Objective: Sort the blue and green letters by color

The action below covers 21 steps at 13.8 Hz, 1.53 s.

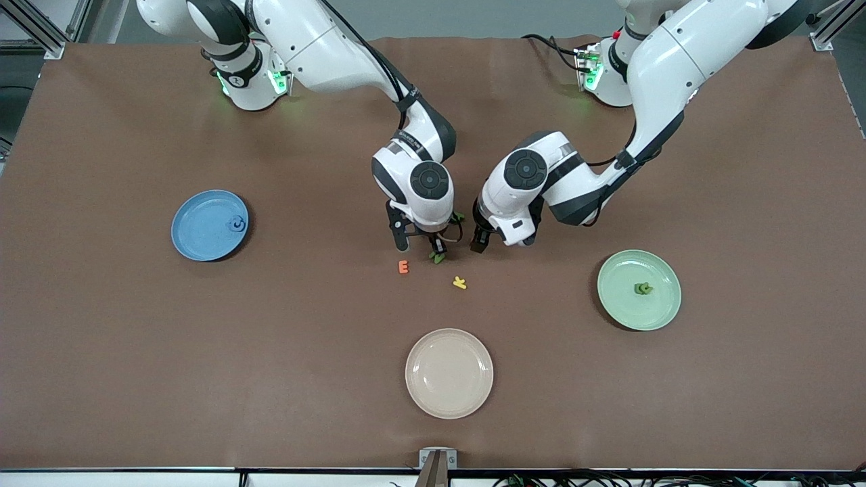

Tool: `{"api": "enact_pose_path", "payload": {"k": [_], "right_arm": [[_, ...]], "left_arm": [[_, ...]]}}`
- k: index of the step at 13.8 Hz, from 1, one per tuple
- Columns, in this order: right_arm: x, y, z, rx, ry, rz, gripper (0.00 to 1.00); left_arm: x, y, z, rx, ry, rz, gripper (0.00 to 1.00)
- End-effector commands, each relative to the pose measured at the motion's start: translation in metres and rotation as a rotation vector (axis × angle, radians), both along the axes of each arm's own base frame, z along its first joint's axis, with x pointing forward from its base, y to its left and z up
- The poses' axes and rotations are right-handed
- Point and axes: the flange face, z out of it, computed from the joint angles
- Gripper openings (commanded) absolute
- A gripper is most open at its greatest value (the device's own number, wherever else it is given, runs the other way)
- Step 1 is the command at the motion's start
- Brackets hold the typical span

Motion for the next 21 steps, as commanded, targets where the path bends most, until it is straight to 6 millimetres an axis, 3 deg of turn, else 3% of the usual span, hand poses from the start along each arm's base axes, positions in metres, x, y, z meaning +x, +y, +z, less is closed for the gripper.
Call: {"api": "enact_pose_path", "payload": {"k": [1,9,11,14,17,21], "right_arm": [[0.007,0.002,-0.003,-0.025,0.005,-0.017,0.58],[0.02,-0.007,0.002,-0.058,0.051,-0.021,0.57],[0.031,-0.024,0.007,-0.067,0.087,0.033,0.57],[0.026,-0.023,0.013,-0.074,0.113,0.114,0.57],[0.017,-0.019,0.005,-0.086,0.122,0.114,0.56],[0.023,-0.024,0.006,-0.083,0.121,0.124,0.56]], "left_arm": [[-0.015,-0.009,-0.007,-0.034,-0.02,0.031,0.98],[-0.037,-0.024,-0.03,0.007,0.005,0.067,0.96],[-0.042,-0.026,-0.033,-0.009,0.003,0.078,0.94],[-0.05,-0.027,-0.042,-0.004,0.009,0.075,0.92],[-0.057,-0.025,-0.048,-0.015,0.01,0.082,0.88],[-0.065,-0.035,-0.052,-0.032,-0.001,0.088,0.84]]}}
